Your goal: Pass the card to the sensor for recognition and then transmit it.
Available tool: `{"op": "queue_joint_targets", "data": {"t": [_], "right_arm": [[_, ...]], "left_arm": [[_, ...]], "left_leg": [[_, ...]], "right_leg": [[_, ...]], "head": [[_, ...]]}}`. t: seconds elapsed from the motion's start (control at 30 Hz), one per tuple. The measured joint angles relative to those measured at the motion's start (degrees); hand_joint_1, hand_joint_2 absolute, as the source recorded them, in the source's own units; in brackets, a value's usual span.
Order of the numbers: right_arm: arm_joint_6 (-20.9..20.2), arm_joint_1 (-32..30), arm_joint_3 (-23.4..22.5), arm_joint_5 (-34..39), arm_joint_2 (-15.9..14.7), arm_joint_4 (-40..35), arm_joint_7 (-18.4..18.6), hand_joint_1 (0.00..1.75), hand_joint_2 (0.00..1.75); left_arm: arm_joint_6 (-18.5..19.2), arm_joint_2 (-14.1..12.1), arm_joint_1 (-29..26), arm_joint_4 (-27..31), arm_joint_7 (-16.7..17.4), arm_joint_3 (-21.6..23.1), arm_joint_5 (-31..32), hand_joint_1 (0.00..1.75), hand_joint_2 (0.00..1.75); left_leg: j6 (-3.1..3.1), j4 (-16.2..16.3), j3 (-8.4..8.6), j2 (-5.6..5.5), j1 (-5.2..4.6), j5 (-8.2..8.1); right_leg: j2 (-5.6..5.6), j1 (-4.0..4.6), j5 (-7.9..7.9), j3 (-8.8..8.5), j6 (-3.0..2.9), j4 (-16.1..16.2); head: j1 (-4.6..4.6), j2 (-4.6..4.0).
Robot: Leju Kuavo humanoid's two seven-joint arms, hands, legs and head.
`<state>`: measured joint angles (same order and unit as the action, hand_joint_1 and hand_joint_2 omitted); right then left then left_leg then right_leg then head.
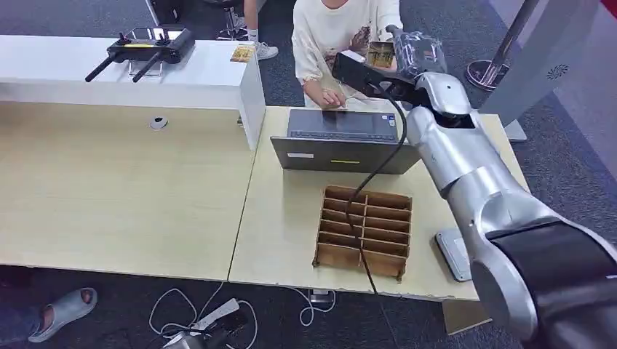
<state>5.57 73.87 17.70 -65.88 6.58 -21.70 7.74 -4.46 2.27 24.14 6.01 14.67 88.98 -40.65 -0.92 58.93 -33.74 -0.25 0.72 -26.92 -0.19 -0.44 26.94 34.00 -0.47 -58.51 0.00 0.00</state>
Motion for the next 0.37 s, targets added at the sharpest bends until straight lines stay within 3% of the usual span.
{"op": "queue_joint_targets", "data": {"t": [0.37], "right_arm": [[0.3, 0.0, -0.2, 0.3, 0.1, 0.0, -0.3, 0.0, 1.75]], "left_arm": [[-0.2, -0.1, 0.0, 0.0, -0.2, 0.0, -0.1, 0.0, 0.0]], "left_leg": [[0.0, 0.0, 0.0, -0.01, 0.0, 0.0]], "right_leg": [[-0.01, 0.0, 0.0, 0.0, 0.0, 0.0]], "head": [[0.0, 0.0]]}}
